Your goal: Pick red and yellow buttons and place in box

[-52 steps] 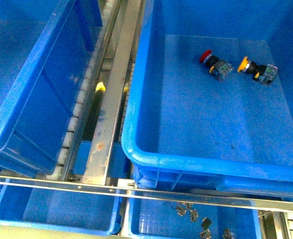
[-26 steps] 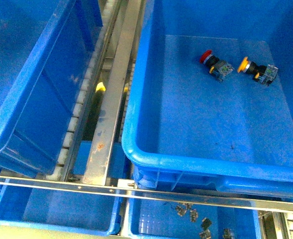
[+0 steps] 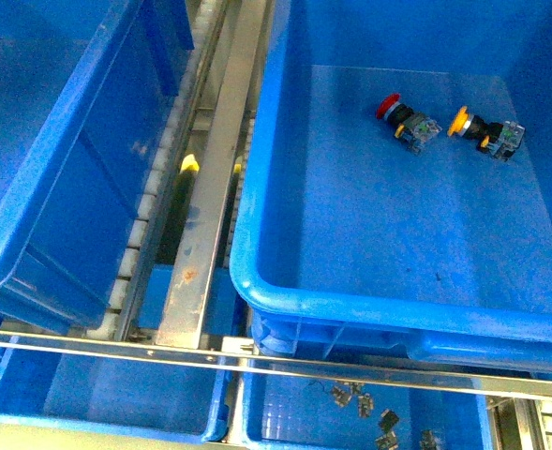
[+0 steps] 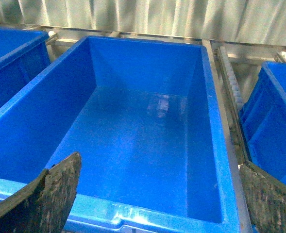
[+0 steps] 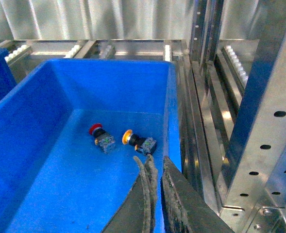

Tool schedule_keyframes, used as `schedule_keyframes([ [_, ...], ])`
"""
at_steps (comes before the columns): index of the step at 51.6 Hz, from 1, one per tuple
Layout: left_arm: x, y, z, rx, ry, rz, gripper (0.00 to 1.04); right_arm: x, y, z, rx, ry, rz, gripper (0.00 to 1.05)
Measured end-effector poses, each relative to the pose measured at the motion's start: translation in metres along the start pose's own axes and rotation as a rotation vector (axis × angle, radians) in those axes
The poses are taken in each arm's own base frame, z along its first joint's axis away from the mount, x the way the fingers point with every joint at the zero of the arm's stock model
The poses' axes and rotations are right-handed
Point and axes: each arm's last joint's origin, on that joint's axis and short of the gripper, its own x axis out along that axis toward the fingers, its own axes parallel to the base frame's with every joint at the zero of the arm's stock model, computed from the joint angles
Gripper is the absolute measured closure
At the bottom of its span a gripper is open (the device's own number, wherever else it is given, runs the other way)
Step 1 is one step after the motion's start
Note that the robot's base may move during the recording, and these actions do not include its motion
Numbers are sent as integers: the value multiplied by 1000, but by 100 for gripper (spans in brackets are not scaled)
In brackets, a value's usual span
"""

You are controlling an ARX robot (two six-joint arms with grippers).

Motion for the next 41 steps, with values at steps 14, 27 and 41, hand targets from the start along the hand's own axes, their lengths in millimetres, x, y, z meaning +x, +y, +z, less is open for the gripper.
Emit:
schedule_keyframes([
  [14,0,0,0,0,0,0,8,0,0,0,0,0,0,52],
  [27,0,0,0,0,0,0,8,0,0,0,0,0,0,9],
  [41,0,0,0,0,0,0,8,0,0,0,0,0,0,6],
])
